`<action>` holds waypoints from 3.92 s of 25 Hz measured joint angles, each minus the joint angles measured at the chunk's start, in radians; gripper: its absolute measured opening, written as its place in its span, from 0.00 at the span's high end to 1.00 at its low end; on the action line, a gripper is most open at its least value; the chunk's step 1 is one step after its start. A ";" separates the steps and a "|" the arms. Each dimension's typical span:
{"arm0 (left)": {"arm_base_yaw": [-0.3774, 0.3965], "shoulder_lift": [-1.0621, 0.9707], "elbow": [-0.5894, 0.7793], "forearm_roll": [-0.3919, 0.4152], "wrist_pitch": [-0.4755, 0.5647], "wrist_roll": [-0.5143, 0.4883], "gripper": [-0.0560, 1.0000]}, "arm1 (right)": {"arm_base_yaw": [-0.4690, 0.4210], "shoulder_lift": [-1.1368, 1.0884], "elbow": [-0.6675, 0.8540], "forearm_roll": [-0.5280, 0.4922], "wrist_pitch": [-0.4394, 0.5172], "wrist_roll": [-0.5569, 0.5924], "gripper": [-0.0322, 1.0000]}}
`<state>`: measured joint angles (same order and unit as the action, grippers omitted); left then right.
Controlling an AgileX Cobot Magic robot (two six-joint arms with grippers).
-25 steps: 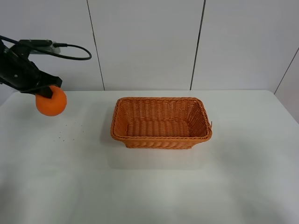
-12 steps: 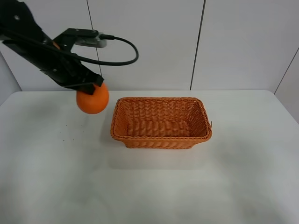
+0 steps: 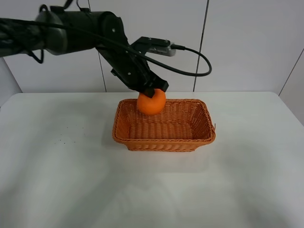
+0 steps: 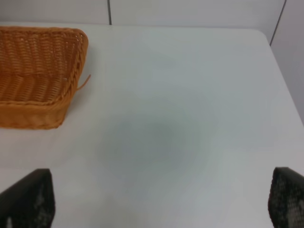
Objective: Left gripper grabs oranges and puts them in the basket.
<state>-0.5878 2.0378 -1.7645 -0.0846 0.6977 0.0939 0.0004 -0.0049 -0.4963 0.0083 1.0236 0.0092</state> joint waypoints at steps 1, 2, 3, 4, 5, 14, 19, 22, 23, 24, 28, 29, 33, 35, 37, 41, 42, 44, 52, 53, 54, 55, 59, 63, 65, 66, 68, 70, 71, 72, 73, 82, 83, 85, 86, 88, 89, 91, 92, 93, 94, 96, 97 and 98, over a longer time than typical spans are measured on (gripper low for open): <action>-0.008 0.035 -0.037 -0.001 0.012 -0.001 0.78 | 0.000 0.000 0.000 0.000 0.000 0.000 0.30; -0.013 0.068 -0.066 -0.004 0.023 -0.005 0.78 | 0.000 0.000 0.000 0.000 0.000 0.000 0.30; -0.015 0.098 -0.097 -0.005 0.038 -0.011 0.78 | 0.000 0.000 0.000 0.000 0.000 0.000 0.30; -0.016 0.121 -0.124 -0.005 0.052 -0.019 0.78 | 0.000 0.000 0.000 0.000 0.000 0.000 0.30; -0.016 0.144 -0.140 -0.005 0.060 -0.022 0.78 | 0.000 0.000 0.000 0.000 0.000 0.000 0.30; -0.016 0.230 -0.166 0.001 0.061 -0.027 0.78 | 0.000 0.000 0.000 0.000 0.000 0.000 0.30; -0.016 0.267 -0.166 0.003 0.060 -0.028 0.78 | 0.000 0.000 0.000 0.000 0.000 0.000 0.30; -0.016 0.288 -0.166 0.004 0.068 -0.028 0.78 | 0.000 0.000 0.000 0.000 0.000 0.000 0.30; -0.016 0.291 -0.166 0.004 0.070 -0.028 0.78 | 0.000 0.000 0.000 0.000 0.000 0.000 0.30; -0.016 0.296 -0.166 0.004 0.071 -0.028 0.78 | 0.000 0.000 0.000 0.000 0.000 0.000 0.30; -0.016 0.302 -0.171 0.004 0.071 -0.029 0.78 | 0.000 0.000 0.000 0.000 0.000 0.000 0.30; -0.016 0.302 -0.171 0.004 0.071 -0.029 0.78 | 0.000 0.000 0.000 0.000 0.000 0.000 0.30; -0.016 0.302 -0.171 0.004 0.070 -0.029 0.78 | 0.000 0.000 0.000 0.000 0.000 0.000 0.30; -0.016 0.302 -0.171 0.004 0.071 -0.029 0.78 | 0.000 0.000 0.000 0.000 0.000 0.000 0.30; -0.016 0.302 -0.171 0.004 0.074 -0.029 0.75 | 0.000 0.000 0.000 0.000 0.000 0.000 0.30; -0.016 0.302 -0.171 0.004 0.077 -0.029 0.48 | 0.000 0.000 0.000 0.000 0.000 0.000 0.30; -0.016 0.302 -0.171 0.004 0.078 -0.029 0.38 | 0.000 0.000 0.000 0.000 0.000 0.000 0.30; -0.016 0.301 -0.171 0.004 0.078 -0.029 0.24 | 0.000 0.000 0.000 0.000 0.000 0.000 0.30; -0.016 0.274 -0.171 0.004 0.093 -0.029 0.15 | 0.000 0.000 0.000 0.000 0.000 0.000 0.30; -0.016 0.270 -0.171 0.004 0.099 -0.029 0.15 | 0.000 0.000 0.000 0.000 0.000 0.000 0.30; -0.016 0.267 -0.171 0.004 0.108 -0.030 0.15 | 0.000 0.000 0.000 0.000 0.000 0.000 0.30; -0.016 0.263 -0.171 0.004 0.112 -0.030 0.15 | 0.000 0.000 0.000 0.000 0.000 0.000 0.30; -0.016 0.223 -0.171 0.008 0.113 -0.030 0.15 | 0.000 0.000 0.000 0.000 0.000 0.000 0.30; -0.016 0.152 -0.171 0.027 0.129 -0.031 0.15 | 0.000 0.000 0.000 0.000 0.000 0.000 0.30; -0.016 0.112 -0.171 0.044 0.143 -0.033 0.15 | 0.000 0.000 0.000 0.000 0.000 0.000 0.30; -0.016 0.091 -0.171 0.056 0.150 -0.032 0.15 | 0.000 0.000 0.000 0.000 0.000 0.000 0.30; -0.016 0.050 -0.171 0.085 0.171 -0.036 0.15 | 0.000 0.000 0.000 0.000 0.000 0.000 0.30; -0.016 0.004 -0.171 0.107 0.190 -0.041 0.15 | 0.000 0.000 0.000 0.000 0.000 0.000 0.30; -0.016 -0.017 -0.171 0.124 0.201 -0.043 0.15 | 0.000 0.000 0.000 0.000 0.000 0.000 0.30; -0.016 -0.035 -0.171 0.137 0.214 -0.046 0.15 | 0.000 0.000 0.000 0.000 0.000 0.000 0.30; -0.016 -0.052 -0.171 0.155 0.227 -0.049 0.15 | 0.000 0.000 0.000 0.000 0.000 0.000 0.30; 0.050 -0.074 -0.150 0.272 0.293 -0.064 0.17 | 0.000 0.000 0.000 0.000 0.000 0.000 0.30; 0.074 -0.074 -0.148 0.272 0.293 -0.064 0.17 | 0.000 0.000 0.000 0.000 0.000 0.000 0.30; 0.125 -0.074 -0.148 0.273 0.294 -0.063 0.17 | 0.000 0.000 0.000 0.000 0.000 0.000 0.30; 0.158 -0.074 -0.148 0.273 0.294 -0.063 0.17 | 0.000 0.000 0.000 0.000 0.000 0.000 0.30; 0.224 -0.074 -0.148 0.274 0.294 -0.063 0.17 | 0.000 0.000 0.000 0.000 0.000 0.000 0.30; 0.261 -0.074 -0.147 0.276 0.294 -0.063 0.17 | 0.000 0.000 0.000 0.000 0.000 0.000 0.30; 0.328 -0.074 -0.147 0.278 0.294 -0.063 0.17 | 0.000 0.000 0.000 0.000 0.000 0.000 0.30; 0.364 -0.074 -0.147 0.280 0.294 -0.062 0.17 | 0.000 0.000 0.000 0.000 0.000 0.000 0.30; 0.397 -0.074 -0.147 0.280 0.293 -0.059 0.17 | 0.000 0.000 0.000 0.000 0.000 0.000 0.30; 0.429 -0.074 -0.147 0.280 0.292 -0.058 0.17 | 0.000 0.000 0.000 0.000 0.000 0.000 0.30; 0.480 -0.074 -0.147 0.278 0.288 -0.049 0.17 | 0.000 0.000 0.000 0.000 0.000 0.000 0.30; 0.504 -0.074 -0.147 0.273 0.288 -0.042 0.17 | 0.000 0.000 0.000 0.000 0.000 0.000 0.30; 0.521 -0.074 -0.147 0.267 0.288 -0.037 0.17 | 0.000 0.000 0.000 0.000 0.000 0.000 0.30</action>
<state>-0.0671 1.9634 -1.9114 0.1822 0.9855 0.0569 0.0004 -0.0049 -0.4963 0.0083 1.0236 0.0092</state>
